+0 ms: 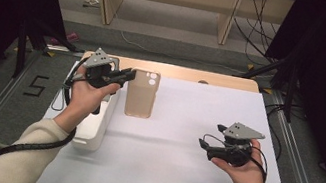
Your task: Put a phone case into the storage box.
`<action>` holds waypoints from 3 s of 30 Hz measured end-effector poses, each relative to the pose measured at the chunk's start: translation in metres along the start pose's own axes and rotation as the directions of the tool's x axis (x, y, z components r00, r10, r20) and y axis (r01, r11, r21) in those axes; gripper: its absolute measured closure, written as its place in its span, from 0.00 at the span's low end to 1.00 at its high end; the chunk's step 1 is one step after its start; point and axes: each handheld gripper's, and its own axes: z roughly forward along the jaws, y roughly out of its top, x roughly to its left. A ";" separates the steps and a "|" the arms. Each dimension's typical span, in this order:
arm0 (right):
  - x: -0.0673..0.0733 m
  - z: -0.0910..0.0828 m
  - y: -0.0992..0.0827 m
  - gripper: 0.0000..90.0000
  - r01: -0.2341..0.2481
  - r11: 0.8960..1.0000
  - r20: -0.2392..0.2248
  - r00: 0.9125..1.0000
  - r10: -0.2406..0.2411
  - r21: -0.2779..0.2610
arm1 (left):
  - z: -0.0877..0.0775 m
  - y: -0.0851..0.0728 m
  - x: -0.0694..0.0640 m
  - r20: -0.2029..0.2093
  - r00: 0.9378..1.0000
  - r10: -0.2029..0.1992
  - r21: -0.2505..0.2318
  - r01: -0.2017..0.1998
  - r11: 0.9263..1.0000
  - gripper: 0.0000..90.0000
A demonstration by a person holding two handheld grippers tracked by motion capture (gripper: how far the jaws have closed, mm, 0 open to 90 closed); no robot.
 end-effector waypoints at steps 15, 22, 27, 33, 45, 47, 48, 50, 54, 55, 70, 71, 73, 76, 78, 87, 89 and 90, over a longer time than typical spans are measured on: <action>-0.001 -0.002 -0.002 0.22 -0.012 1.000 0.000 1.000 0.012 -0.008 | -0.010 0.001 0.012 -0.021 1.000 -0.002 -0.008 0.002 1.000 0.92; -0.002 -0.003 -0.003 0.22 -0.019 1.000 0.001 1.000 0.019 -0.009 | -0.015 0.004 0.017 -0.031 1.000 0.003 -0.011 -0.003 1.000 0.92; -0.002 -0.003 -0.003 0.21 -0.022 1.000 0.001 1.000 0.022 -0.008 | -0.019 0.006 0.022 -0.037 0.999 0.003 -0.015 -0.003 1.000 0.92; -0.002 -0.004 -0.004 0.21 -0.027 1.000 0.001 1.000 0.027 -0.011 | -0.023 0.008 0.028 -0.047 0.999 0.002 -0.019 -0.003 1.000 0.92; -0.002 -0.004 -0.004 0.21 -0.033 0.999 0.002 0.999 0.033 -0.014 | -0.030 0.012 0.038 -0.056 0.998 -0.003 -0.027 0.002 1.000 0.92; -0.003 -0.004 -0.004 0.20 -0.034 0.999 0.002 0.999 0.034 -0.014 | -0.031 0.012 0.040 -0.060 0.998 -0.003 -0.029 0.001 1.000 0.92; -0.003 -0.004 -0.004 0.20 -0.035 0.999 0.002 0.999 0.035 -0.014 | -0.032 0.013 0.041 -0.063 0.998 -0.003 -0.028 0.001 1.000 0.92; -0.003 -0.004 -0.004 0.20 -0.037 0.999 0.002 0.999 0.037 -0.014 | -0.033 0.013 0.043 -0.068 0.998 0.000 -0.027 -0.002 1.000 0.92; -0.003 -0.004 -0.004 0.20 -0.038 0.999 0.002 0.999 0.038 -0.015 | -0.034 0.014 0.046 -0.073 0.997 0.001 -0.024 -0.003 1.000 0.92; -0.003 -0.004 -0.004 0.20 -0.039 0.999 0.002 0.999 0.039 -0.015 | -0.034 0.014 0.047 -0.074 0.997 0.000 -0.025 -0.001 1.000 0.92; -0.003 -0.004 -0.004 0.20 -0.050 0.999 0.004 0.999 0.050 -0.022 | -0.038 0.017 0.057 -0.085 0.996 0.006 -0.019 -0.008 1.000 0.92; -0.003 -0.004 -0.004 0.20 -0.051 0.998 0.004 0.999 0.051 -0.022 | -0.039 0.018 0.058 -0.083 0.997 0.007 -0.019 -0.009 1.000 0.92; -0.004 -0.004 -0.004 0.20 -0.052 0.998 0.005 0.999 0.052 -0.022 | -0.039 0.019 0.059 -0.084 0.996 0.005 -0.021 -0.007 1.000 0.92; -0.004 -0.004 -0.004 0.20 -0.052 0.998 0.006 0.999 0.052 -0.022 | -0.040 0.020 0.061 -0.089 0.996 0.005 -0.022 -0.007 1.000 0.92; -0.004 -0.004 -0.004 0.20 -0.052 0.998 0.006 0.999 0.052 -0.022 | -0.040 0.020 0.063 -0.093 0.996 0.006 -0.021 -0.008 1.000 0.92; -0.004 -0.004 -0.004 0.20 -0.052 0.998 0.005 0.999 0.052 -0.020 | -0.042 0.021 0.071 -0.104 0.995 0.002 -0.019 -0.004 1.000 0.92; -0.004 -0.004 -0.005 0.20 -0.053 0.998 0.007 0.999 0.053 -0.021 | -0.042 0.020 0.073 -0.105 0.994 -0.003 -0.019 0.001 1.000 0.92; -0.004 -0.004 -0.005 0.20 -0.055 0.998 0.007 0.998 0.055 -0.022 | -0.042 0.020 0.074 -0.106 0.994 -0.006 -0.018 0.004 1.000 0.92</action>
